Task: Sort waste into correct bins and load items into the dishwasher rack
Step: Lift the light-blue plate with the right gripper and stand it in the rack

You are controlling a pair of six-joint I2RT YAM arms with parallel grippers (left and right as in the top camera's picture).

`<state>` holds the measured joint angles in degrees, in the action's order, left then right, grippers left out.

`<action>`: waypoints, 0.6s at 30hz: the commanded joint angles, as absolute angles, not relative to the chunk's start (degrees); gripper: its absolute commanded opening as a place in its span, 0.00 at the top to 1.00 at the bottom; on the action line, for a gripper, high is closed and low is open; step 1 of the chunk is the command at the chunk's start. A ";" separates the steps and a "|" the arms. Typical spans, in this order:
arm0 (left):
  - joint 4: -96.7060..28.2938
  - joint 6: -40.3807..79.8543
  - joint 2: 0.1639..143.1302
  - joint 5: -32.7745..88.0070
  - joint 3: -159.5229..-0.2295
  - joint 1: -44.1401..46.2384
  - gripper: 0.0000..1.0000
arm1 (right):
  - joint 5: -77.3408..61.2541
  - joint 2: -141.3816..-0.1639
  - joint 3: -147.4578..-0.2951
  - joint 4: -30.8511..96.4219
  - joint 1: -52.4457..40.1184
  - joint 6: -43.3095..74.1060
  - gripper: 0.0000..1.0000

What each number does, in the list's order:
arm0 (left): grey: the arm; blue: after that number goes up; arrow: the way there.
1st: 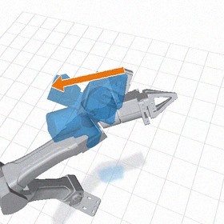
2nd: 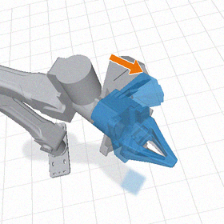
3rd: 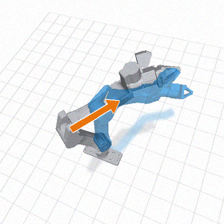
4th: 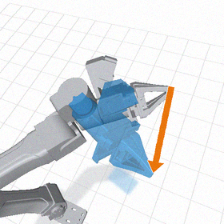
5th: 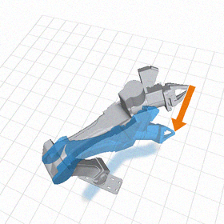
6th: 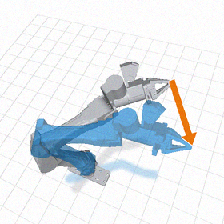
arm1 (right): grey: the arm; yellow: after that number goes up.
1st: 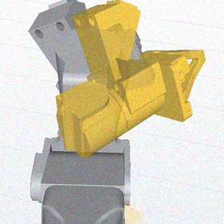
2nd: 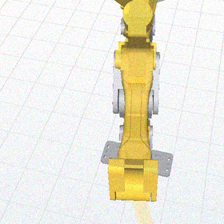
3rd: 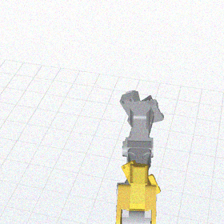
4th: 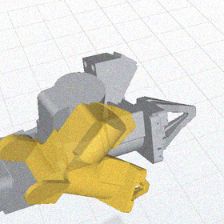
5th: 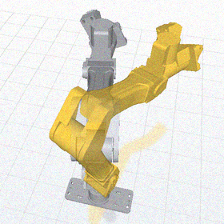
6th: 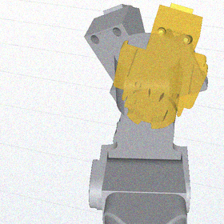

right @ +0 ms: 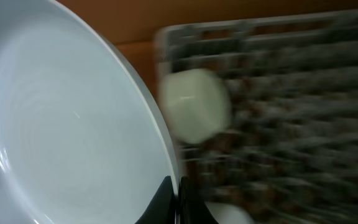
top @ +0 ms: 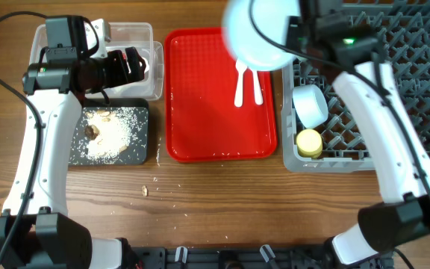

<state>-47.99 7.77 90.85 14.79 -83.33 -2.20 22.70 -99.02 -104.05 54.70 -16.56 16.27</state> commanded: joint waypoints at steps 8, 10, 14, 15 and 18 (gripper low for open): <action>-47.86 7.27 90.74 14.48 -84.23 -2.02 0.00 | 45.01 -100.47 -100.03 56.71 -6.72 1.67 0.96; -47.86 7.27 90.76 14.48 -84.23 -2.02 0.00 | 45.01 -100.90 -99.77 55.61 -4.84 1.61 0.96; -47.88 7.27 90.74 14.48 -84.23 -2.02 0.00 | 45.01 -103.55 -99.72 51.79 -0.49 1.43 0.96; -47.86 7.27 90.76 14.48 -84.23 -2.02 0.00 | 44.99 -103.98 -99.72 51.31 -0.14 1.45 0.96; -47.86 7.27 90.74 14.48 -84.23 -2.02 0.00 | 44.99 -106.02 -99.72 49.74 0.80 -0.36 0.96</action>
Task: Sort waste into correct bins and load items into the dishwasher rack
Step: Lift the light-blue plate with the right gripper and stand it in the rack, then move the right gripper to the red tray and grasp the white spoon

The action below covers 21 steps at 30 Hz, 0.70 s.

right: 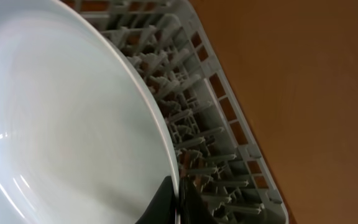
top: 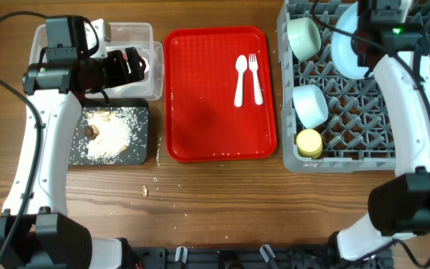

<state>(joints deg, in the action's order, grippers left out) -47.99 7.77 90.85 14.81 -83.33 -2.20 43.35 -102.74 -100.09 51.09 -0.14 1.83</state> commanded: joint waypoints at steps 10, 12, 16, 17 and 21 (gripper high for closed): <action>-47.86 7.27 90.76 14.48 -84.23 -2.02 0.00 | 41.41 -112.31 -99.72 44.77 1.10 -7.53 0.84; -47.86 7.27 90.74 14.48 -84.23 -2.02 0.00 | 38.11 -112.79 -99.72 44.80 1.10 -7.46 0.59; -47.86 7.27 90.74 14.48 -84.23 -2.02 0.00 | 31.99 -112.09 -99.88 44.31 1.10 -7.27 0.30; -47.86 7.27 90.74 14.48 -84.23 -2.02 0.00 | 30.63 -111.68 -100.12 44.40 1.10 -7.27 0.24; -47.86 7.27 90.74 14.48 -84.23 -2.02 0.00 | 23.07 -108.81 -101.30 45.78 1.08 -5.67 0.13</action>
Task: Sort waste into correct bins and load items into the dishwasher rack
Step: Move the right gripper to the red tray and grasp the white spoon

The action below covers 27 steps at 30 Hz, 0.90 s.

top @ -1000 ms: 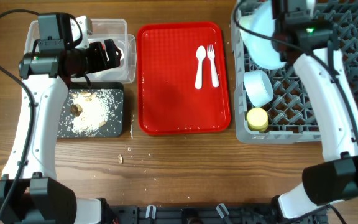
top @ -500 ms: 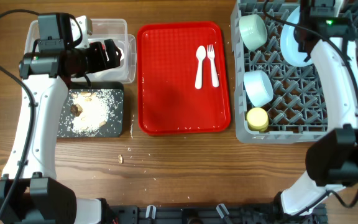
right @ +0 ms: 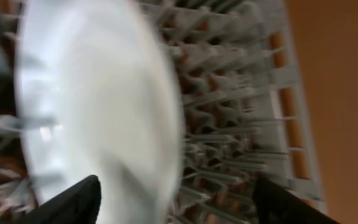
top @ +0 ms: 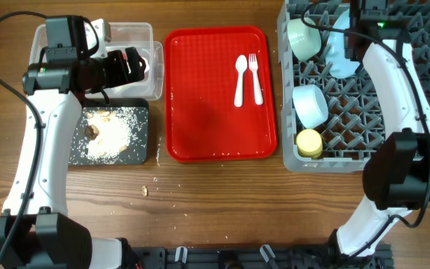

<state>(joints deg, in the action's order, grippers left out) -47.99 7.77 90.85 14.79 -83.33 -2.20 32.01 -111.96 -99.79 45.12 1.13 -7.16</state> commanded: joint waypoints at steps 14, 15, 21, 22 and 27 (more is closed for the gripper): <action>-47.86 7.27 90.74 14.48 -84.23 -2.02 0.00 | -33.47 -101.95 -101.12 42.92 -3.05 9.63 0.01; -47.86 7.27 90.76 14.48 -84.23 -2.02 0.00 | -27.88 -103.11 -101.10 42.76 -5.39 13.15 0.04; -47.86 7.27 90.74 14.48 -84.23 -2.02 0.00 | -8.67 -110.89 -101.10 42.87 -15.94 28.73 0.20; -47.86 7.27 90.74 14.48 -84.23 -2.02 0.00 | -7.53 -111.94 -101.10 42.87 -16.80 30.06 0.24; -47.86 7.27 90.74 14.48 -84.23 -2.02 0.00 | -6.98 -119.07 -101.10 42.09 -18.85 33.61 0.38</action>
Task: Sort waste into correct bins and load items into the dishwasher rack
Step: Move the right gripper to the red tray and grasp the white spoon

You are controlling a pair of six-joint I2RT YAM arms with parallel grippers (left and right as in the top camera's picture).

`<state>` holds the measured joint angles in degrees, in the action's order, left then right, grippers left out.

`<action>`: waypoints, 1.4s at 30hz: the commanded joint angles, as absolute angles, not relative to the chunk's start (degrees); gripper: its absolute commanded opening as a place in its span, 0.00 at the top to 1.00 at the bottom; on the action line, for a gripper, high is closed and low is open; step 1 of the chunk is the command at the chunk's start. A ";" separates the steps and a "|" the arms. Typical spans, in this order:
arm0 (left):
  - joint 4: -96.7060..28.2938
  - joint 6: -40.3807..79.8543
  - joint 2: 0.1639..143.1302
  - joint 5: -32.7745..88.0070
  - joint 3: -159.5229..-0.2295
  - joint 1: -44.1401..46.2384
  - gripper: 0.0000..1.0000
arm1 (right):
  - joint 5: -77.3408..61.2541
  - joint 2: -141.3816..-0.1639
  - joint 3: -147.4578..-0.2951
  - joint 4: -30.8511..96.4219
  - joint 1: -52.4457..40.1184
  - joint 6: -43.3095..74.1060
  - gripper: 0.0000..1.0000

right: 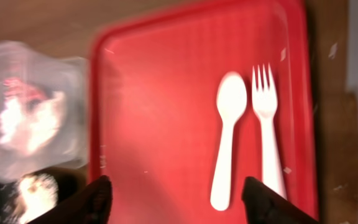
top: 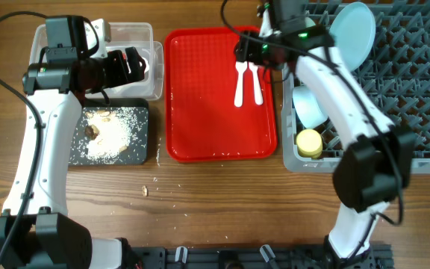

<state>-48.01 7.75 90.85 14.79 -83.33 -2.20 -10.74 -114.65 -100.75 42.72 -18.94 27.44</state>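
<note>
On the red tray lie a white spoon and a white fork side by side. My right gripper hovers open over their far ends. In the right wrist view the spoon and fork lie between the spread fingers, nearer the right one. A pale blue plate stands on edge in the grey dishwasher rack. My left gripper hangs over the clear bin; its jaws are not readable.
The rack also holds a white bowl and a yellow cup. A black bin with crumbs and scraps sits below the clear bin. Crumbs lie on the wood in front of the tray.
My right gripper was open beside the plate in the rack; now it is over the red tray above the spoon and fork. The plate stays standing in the rack. The left arm is unchanged.
My right gripper held the plate high between tray and rack. Then it held it over the rack's far side. Then it was open with the plate standing among the tines. Now it is open over the cutlery on the tray.
</note>
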 commanded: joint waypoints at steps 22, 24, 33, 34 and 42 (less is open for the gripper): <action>-47.86 7.27 90.76 14.48 -84.23 -2.02 0.00 | -9.50 -133.05 -101.12 34.30 -19.38 36.51 0.64; -47.86 7.27 90.74 14.48 -84.23 -2.02 0.00 | -9.50 -133.69 -101.12 33.91 -19.57 37.63 0.65; -47.86 7.27 90.74 14.48 -84.23 -2.02 0.00 | -9.54 -134.76 -101.12 34.26 -20.36 41.32 0.84; -47.86 7.27 90.74 14.48 -84.23 -2.02 0.00 | -9.50 -134.78 -101.12 34.79 -20.43 42.61 0.89; -47.86 7.27 90.74 14.48 -84.23 -2.02 0.00 | -10.92 -134.76 -101.16 35.94 -20.75 43.51 0.96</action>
<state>-47.99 7.75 90.85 14.81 -83.33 -2.20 -10.11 -132.55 -101.34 34.63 -20.49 42.44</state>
